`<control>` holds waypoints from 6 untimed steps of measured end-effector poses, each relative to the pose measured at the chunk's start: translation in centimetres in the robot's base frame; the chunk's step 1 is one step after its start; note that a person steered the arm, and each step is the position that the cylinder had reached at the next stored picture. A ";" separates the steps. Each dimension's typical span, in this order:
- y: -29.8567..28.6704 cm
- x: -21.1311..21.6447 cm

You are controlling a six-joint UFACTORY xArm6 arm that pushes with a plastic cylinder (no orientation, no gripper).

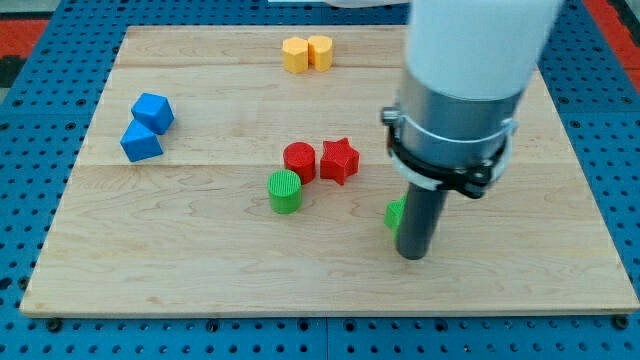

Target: Move the green star closer to green circle

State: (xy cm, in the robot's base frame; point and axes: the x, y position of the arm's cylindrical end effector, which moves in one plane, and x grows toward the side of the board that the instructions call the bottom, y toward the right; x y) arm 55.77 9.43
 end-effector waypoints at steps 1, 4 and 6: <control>4.8 -0.3; 4.2 -3.0; -2.2 -2.9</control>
